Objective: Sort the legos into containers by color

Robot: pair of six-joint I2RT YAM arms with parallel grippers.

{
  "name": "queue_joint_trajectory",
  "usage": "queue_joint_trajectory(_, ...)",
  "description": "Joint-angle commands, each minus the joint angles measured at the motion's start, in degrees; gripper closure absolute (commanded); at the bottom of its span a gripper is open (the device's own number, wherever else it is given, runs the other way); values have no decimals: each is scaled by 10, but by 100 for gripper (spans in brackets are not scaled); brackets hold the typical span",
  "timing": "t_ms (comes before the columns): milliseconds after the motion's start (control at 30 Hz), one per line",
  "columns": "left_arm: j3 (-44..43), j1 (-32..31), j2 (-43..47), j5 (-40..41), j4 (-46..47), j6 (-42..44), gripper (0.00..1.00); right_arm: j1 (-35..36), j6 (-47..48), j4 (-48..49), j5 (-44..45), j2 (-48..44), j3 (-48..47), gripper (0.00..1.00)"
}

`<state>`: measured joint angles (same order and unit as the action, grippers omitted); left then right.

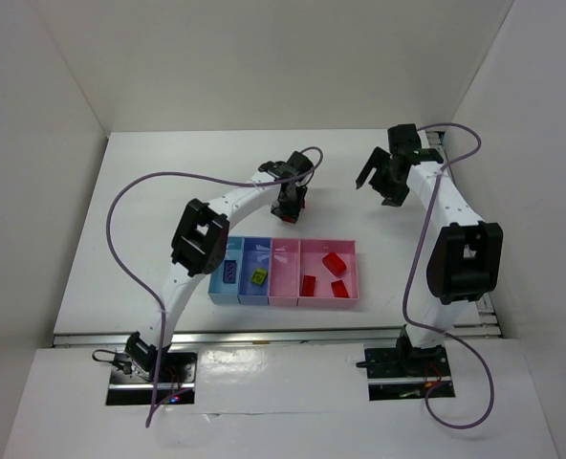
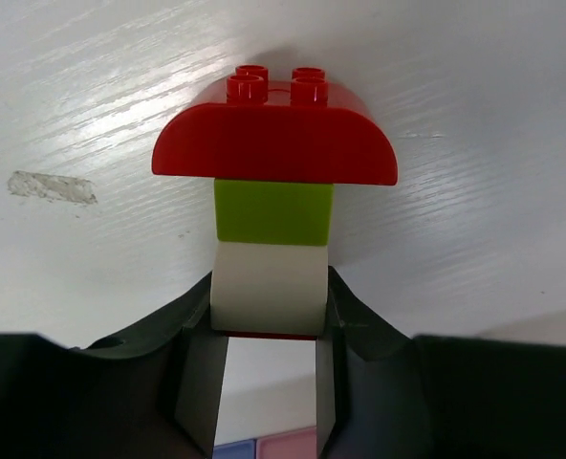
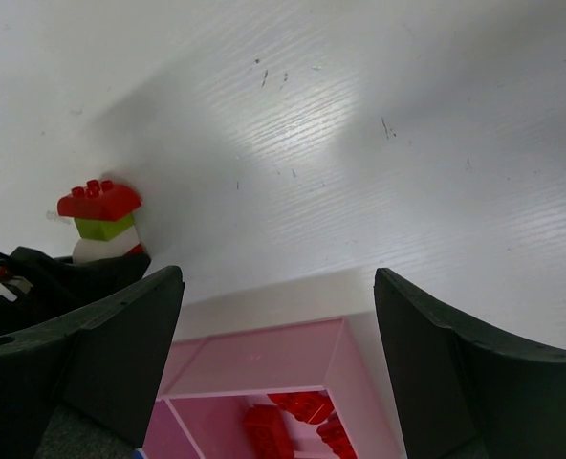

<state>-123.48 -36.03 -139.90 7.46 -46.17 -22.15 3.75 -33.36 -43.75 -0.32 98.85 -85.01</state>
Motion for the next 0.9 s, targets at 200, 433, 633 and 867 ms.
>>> queue_joint_trajectory(200,24,29,79,-85,10,11,100,-9,61,20,-190,54,-62,12)
queue_joint_trajectory(433,111,84,193,-293,42,106,100,-9,61,81,-380,79,-72,12)
queue_joint_trajectory(633,140,84,226,-373,55,140,100,19,45,103,-463,108,-95,12)
queue_joint_trajectory(867,140,67,226,-345,42,145,100,56,-6,154,-462,126,-104,11)
